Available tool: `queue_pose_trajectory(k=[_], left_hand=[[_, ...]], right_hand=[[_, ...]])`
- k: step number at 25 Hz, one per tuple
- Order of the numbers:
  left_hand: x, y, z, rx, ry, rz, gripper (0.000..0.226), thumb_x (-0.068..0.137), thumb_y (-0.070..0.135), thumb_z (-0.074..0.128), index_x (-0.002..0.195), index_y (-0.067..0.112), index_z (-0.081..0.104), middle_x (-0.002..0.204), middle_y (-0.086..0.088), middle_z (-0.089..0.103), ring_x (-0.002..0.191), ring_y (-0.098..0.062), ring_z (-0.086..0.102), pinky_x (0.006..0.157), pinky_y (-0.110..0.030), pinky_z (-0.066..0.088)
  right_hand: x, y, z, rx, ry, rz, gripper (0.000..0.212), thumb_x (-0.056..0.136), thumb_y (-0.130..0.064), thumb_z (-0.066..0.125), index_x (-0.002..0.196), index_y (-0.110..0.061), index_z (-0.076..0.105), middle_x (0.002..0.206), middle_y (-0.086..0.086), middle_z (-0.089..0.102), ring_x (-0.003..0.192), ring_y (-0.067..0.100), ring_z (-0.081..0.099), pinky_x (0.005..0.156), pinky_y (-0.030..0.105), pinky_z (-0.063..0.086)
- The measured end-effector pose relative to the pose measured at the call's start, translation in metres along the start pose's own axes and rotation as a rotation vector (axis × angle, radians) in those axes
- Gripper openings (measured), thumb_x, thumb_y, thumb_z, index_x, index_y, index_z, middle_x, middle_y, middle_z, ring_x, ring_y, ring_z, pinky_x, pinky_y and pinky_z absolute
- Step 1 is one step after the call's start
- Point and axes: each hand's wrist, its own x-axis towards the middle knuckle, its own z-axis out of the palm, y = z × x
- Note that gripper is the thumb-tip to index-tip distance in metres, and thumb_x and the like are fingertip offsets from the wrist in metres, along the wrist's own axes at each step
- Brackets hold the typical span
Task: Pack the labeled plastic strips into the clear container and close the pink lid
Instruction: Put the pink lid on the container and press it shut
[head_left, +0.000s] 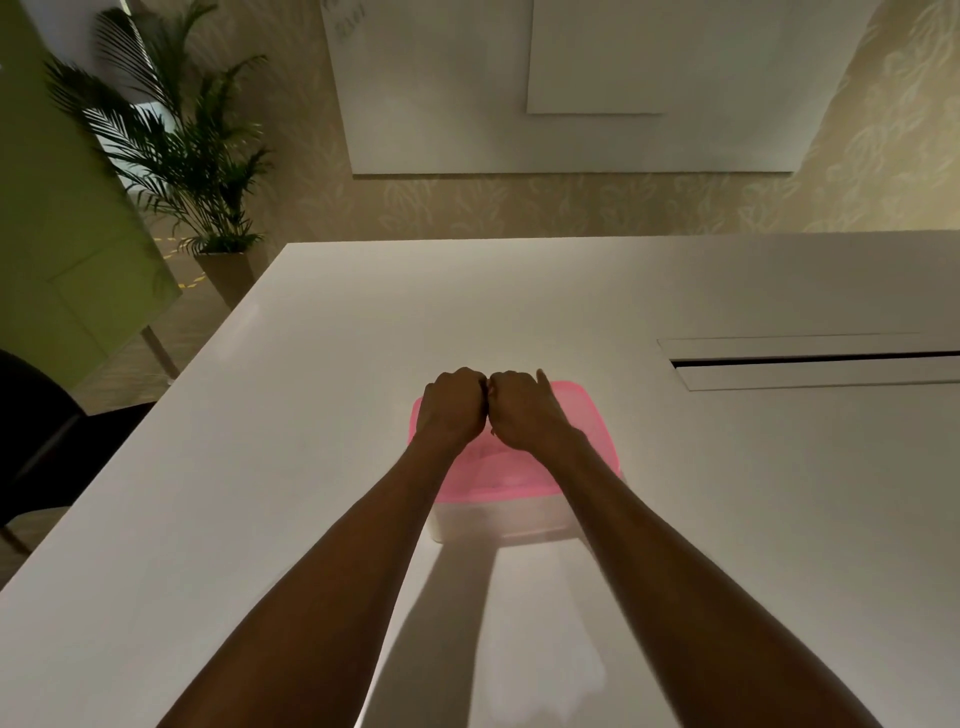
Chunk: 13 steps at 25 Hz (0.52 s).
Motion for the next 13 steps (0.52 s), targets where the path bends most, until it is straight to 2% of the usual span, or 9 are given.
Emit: queue_pose_trajectory(k=[2,4,5,7,8,10,13], left_hand=[[-0.001,-0.002,-0.001,-0.077,-0.029,-0.028,0.025,0.092,-0.001,0.046,0.099,0.002,0.07,0.099,-0.014,0.072,0.094,-0.033,0.067,0.066,-0.031,0.036],[-0.005,-0.004,-0.002,-0.213,-0.001,-0.046,0.025,0.093,-0.004,0.046,0.105,-0.003,0.068,0.107,-0.019,0.071,0.102,-0.036,0.066,0.071,-0.03,0.039],[-0.007,-0.006,-0.005,-0.321,0.033,-0.071,0.029,0.093,-0.006,0.046,0.115,-0.005,0.065,0.116,-0.022,0.069,0.111,-0.037,0.063,0.083,-0.031,0.044],[-0.013,-0.012,-0.01,-0.419,0.074,-0.122,0.04,0.095,-0.007,0.048,0.134,-0.006,0.056,0.136,-0.024,0.059,0.128,-0.036,0.055,0.106,-0.038,0.042],[-0.017,-0.014,-0.011,-0.373,0.064,-0.152,0.04,0.096,-0.002,0.049,0.136,-0.004,0.053,0.138,-0.023,0.056,0.13,-0.036,0.053,0.108,-0.041,0.041],[-0.028,-0.015,-0.009,-0.189,0.04,-0.252,0.032,0.102,0.014,0.046,0.131,0.003,0.053,0.132,-0.018,0.056,0.124,-0.035,0.056,0.1,-0.044,0.045],[-0.051,-0.015,-0.007,-0.146,-0.038,-0.51,0.051,0.106,0.045,0.035,0.136,0.005,0.048,0.134,-0.018,0.052,0.124,-0.038,0.055,0.097,-0.048,0.046]], right_hand=[[0.001,-0.003,0.006,0.026,0.051,-0.011,0.031,0.105,-0.02,0.041,0.131,-0.013,0.058,0.124,0.007,0.068,0.126,0.03,0.059,0.124,0.051,0.025],[-0.004,-0.004,0.014,0.02,0.113,-0.028,0.042,0.109,-0.029,0.033,0.146,-0.018,0.049,0.129,0.008,0.066,0.129,0.031,0.057,0.121,0.051,0.028],[-0.005,-0.004,0.016,0.004,0.114,-0.03,0.047,0.11,-0.035,0.029,0.151,-0.02,0.044,0.134,0.008,0.064,0.132,0.032,0.055,0.12,0.051,0.028],[-0.005,-0.004,0.018,-0.023,0.094,-0.019,0.052,0.11,-0.042,0.025,0.153,-0.02,0.044,0.142,0.009,0.061,0.136,0.032,0.051,0.12,0.052,0.027],[-0.004,-0.005,0.017,-0.025,0.09,-0.011,0.052,0.11,-0.043,0.025,0.153,-0.02,0.044,0.144,0.01,0.06,0.137,0.031,0.051,0.12,0.051,0.026],[-0.001,-0.005,0.016,-0.022,0.086,-0.001,0.053,0.11,-0.043,0.024,0.153,-0.02,0.045,0.145,0.01,0.06,0.137,0.031,0.051,0.12,0.05,0.027],[-0.003,-0.006,0.018,-0.034,0.093,0.005,0.053,0.11,-0.044,0.024,0.152,-0.02,0.046,0.143,0.01,0.061,0.135,0.031,0.052,0.119,0.05,0.028]])
